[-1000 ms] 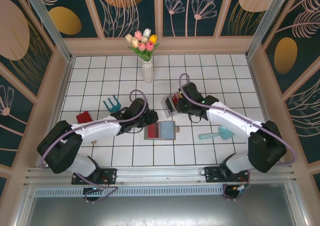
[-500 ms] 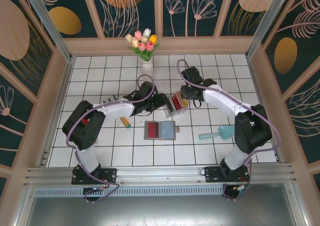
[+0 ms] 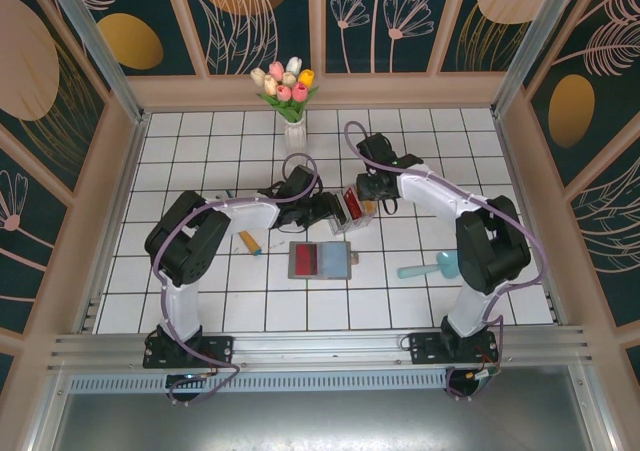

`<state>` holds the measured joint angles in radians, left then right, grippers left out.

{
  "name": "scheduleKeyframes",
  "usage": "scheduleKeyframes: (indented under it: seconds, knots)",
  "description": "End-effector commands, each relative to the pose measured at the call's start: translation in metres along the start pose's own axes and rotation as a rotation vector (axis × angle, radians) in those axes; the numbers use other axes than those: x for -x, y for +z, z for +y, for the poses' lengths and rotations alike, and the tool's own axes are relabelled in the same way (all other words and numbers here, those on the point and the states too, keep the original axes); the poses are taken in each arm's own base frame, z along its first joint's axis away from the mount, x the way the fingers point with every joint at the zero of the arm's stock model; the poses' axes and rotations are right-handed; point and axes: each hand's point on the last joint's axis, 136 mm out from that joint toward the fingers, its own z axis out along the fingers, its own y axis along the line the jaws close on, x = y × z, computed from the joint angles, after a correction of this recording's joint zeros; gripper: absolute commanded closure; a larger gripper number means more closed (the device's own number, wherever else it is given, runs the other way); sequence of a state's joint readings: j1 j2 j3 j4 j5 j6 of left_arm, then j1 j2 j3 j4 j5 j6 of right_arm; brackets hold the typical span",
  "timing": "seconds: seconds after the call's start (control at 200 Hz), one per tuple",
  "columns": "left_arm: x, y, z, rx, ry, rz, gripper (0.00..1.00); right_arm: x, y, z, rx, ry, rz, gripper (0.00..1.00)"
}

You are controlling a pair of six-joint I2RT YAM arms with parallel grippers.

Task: Put the credit cards into the card holder
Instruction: Pick up several credit cards from the storage box.

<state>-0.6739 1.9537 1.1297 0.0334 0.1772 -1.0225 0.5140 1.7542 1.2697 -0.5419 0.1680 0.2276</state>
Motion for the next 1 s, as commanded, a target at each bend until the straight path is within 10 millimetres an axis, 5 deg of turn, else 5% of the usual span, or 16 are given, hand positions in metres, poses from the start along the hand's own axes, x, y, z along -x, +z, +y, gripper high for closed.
scheduleKeyframes:
  seconds: [0.0,0.255,0.651,0.996]
  knots:
    - [-0.003,0.009,0.011,0.033,0.001,0.022,0.46,-0.002,0.004,0.006,0.019,-0.040,0.036,0.48]
    - [-0.009,0.012,0.027,0.065,-0.007,0.026,0.49,-0.010,0.022,-0.007,-0.104,-0.081,0.078,0.48]
    - [-0.012,0.009,0.038,0.103,0.002,0.017,0.52,0.011,-0.008,-0.012,-0.139,-0.086,0.006,0.54]
    - [-0.011,0.010,0.036,0.093,0.000,0.019,0.52,0.014,-0.012,-0.011,-0.132,-0.088,-0.001,0.60]
